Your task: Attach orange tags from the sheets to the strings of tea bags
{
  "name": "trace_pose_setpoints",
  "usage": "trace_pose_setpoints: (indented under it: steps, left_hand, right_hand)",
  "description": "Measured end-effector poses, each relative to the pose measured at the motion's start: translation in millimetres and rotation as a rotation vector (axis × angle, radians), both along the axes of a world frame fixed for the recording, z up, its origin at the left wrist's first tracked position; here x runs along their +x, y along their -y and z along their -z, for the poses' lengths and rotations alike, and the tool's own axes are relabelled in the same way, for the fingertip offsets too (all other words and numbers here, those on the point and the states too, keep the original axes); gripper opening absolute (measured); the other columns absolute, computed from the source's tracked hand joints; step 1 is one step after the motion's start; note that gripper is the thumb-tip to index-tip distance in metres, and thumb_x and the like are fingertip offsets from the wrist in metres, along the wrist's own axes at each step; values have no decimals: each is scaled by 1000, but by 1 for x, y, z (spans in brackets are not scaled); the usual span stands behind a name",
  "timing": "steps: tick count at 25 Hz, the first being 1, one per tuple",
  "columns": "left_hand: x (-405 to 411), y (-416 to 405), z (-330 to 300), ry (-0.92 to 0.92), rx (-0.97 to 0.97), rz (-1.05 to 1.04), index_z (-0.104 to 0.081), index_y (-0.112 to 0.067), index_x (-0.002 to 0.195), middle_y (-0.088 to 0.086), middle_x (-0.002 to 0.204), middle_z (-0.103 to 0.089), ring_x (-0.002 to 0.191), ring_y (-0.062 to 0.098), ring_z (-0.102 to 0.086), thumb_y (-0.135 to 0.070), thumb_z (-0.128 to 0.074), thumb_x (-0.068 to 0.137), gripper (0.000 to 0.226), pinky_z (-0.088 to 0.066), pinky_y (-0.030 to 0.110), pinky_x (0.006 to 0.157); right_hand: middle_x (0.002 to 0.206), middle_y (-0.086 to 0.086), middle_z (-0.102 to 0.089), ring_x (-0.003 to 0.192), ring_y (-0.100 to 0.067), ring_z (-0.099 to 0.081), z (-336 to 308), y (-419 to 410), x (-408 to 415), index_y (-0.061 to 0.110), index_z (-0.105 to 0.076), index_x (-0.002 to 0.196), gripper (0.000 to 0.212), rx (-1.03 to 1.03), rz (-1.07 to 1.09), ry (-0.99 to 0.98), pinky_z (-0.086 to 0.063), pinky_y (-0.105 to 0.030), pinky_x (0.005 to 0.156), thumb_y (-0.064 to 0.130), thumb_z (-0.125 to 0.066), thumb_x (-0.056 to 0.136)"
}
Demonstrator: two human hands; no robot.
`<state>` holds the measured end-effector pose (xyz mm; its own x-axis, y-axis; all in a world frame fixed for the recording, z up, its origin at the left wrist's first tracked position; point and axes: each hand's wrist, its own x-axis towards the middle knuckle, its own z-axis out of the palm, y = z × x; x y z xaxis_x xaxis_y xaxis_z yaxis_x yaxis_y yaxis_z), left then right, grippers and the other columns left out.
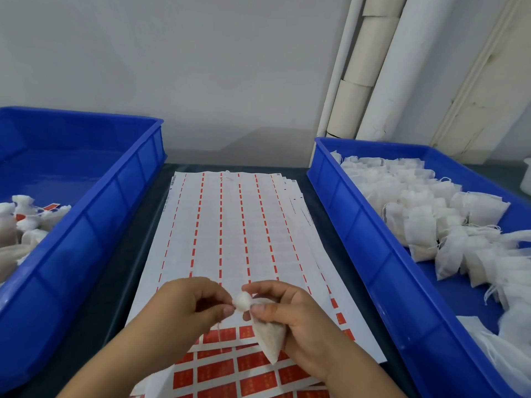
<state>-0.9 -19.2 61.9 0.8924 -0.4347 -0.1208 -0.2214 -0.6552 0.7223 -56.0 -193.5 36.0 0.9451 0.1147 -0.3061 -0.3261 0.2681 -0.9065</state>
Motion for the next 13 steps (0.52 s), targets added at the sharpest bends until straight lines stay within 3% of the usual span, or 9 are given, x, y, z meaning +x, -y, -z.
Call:
trace_pose_setpoints:
  steps: [4,7,11,13]
  left_hand:
    - [-5,7,4,427,13,-75,-50,-42,85,-29,79,-48,76,-6,-52,-27,-55,91,17,-35,-2,61]
    - [-4,9,5,462,-2,-93,-46,-42,87,-28,80,-44,76,-6,-49,-30,-52,92,14,-35,0,61]
    - [-1,5,4,435,-14,-18,-41,-45,84,-32,84,-41,78,-7,-49,-38,-49,91,13,-38,2,63]
    - [-3,5,3,418,-35,-24,-40,-47,77,-33,82,-43,76,-8,-50,-39,-50,90,18,-39,2,59]
  right_hand:
    - [81,6,-73,74,-12,-70,-1,-7,1,27,-77,90,32,22,0,-19,-54,-22,69,-1,-63,83]
    - [83,11,-73,76,-6,-70,-3,-10,1,33,-77,87,35,-9,-21,-17,-52,-17,67,2,-61,86]
    - [91,1,-74,83,-12,-71,-5,-2,2,23,-77,90,31,21,-52,-23,-54,-22,70,-2,-61,85]
    - [92,1,-72,87,-13,-69,-5,-2,2,23,-76,93,23,-13,-86,23,-53,-22,74,6,-62,86]
